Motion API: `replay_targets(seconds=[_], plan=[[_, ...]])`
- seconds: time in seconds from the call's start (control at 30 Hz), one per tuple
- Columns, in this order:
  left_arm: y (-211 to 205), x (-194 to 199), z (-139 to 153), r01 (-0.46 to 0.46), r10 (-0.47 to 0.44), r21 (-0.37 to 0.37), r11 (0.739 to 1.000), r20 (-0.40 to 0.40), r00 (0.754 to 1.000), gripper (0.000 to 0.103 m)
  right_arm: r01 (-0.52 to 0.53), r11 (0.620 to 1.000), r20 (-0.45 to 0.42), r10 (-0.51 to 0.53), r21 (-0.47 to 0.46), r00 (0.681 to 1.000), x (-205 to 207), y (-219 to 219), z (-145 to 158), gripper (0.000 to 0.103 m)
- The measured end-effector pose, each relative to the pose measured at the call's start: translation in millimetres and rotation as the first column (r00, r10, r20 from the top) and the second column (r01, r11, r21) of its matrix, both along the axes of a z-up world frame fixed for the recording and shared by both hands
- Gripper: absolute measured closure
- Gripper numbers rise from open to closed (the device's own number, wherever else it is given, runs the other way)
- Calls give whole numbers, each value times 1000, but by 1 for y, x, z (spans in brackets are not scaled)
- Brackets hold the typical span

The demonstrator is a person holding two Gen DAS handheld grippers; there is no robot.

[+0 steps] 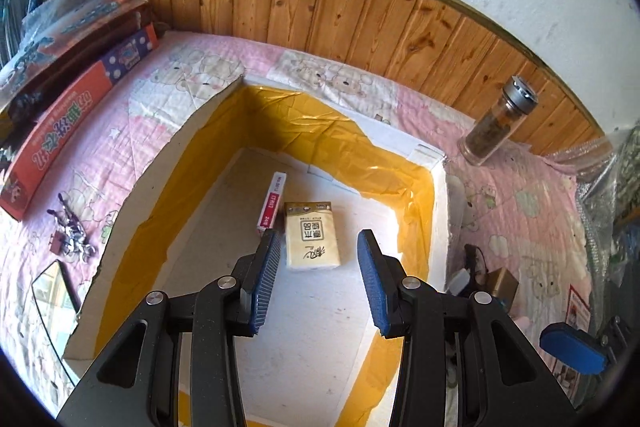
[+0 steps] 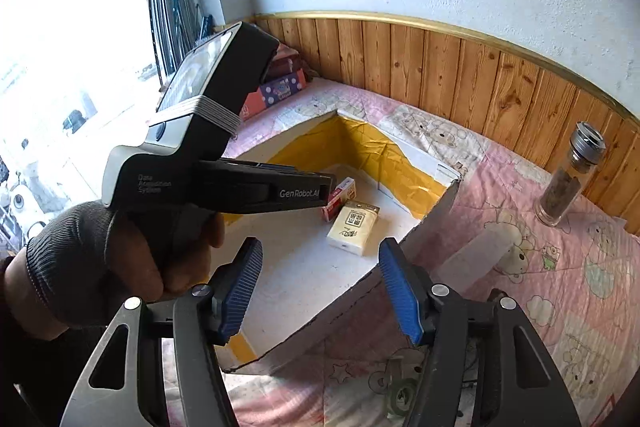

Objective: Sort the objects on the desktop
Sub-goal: 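Move both open tools back to the items on the bedspread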

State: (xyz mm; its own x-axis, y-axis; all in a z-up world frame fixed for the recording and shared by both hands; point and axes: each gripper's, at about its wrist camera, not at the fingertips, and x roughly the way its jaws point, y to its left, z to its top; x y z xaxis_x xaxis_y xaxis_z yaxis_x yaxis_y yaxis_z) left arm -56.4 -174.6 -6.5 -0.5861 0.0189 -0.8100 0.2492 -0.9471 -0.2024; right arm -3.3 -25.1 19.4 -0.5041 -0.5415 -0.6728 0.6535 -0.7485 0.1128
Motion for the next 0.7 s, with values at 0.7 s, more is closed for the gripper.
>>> replay_targets(seconds=[0.7], plan=[[51, 53, 34, 13, -16, -25, 1000, -113, 993, 61, -8, 990, 1, 8, -144, 1000, 31, 60, 11, 37]])
